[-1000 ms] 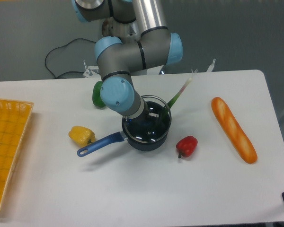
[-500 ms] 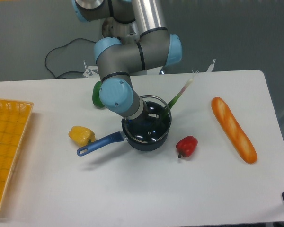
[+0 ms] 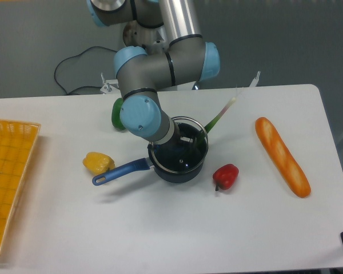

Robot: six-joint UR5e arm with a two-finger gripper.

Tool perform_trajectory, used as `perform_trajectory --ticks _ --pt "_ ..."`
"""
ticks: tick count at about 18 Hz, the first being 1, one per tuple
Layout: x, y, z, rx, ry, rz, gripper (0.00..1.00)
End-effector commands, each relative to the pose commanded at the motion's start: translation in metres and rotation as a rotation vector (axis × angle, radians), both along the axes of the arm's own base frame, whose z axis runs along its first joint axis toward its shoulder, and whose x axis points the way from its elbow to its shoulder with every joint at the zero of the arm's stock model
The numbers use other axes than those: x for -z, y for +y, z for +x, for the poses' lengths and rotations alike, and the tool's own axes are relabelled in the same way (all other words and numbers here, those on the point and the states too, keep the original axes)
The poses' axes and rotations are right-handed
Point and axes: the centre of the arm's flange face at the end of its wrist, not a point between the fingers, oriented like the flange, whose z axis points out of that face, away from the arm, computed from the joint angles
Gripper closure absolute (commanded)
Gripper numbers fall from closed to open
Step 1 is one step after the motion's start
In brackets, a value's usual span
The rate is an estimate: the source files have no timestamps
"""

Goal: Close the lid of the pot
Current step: 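Press and adjust the lid to seat it on the pot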

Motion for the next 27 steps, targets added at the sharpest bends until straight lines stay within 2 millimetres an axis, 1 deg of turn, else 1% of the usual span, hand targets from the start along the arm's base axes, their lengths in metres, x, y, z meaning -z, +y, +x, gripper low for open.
perform_trajectory --ticks 4,7,10,12,16,19,24,27 --pt "0.000 0.000 0.000 0.000 0.000 0.000 0.27" --pt "-0.001 -0.001 -0.001 -0.002 0.001 0.001 0.24" --pt "-0.002 -0.001 -0.001 -0.003 0.003 0.003 0.18" --pt "-0.003 -0.001 -0.002 -0.005 0.004 0.005 0.10" --pt "-0.006 -0.002 -0.003 -0.008 0.010 0.010 0.08" --pt "-0.011 0.000 -0.004 -0.008 0.016 0.017 0.01" --pt "-0.022 -0.001 -0.004 -0.013 0.031 0.031 0.00" --pt "-0.038 -0.001 -0.004 -0.014 0.047 0.056 0.00"
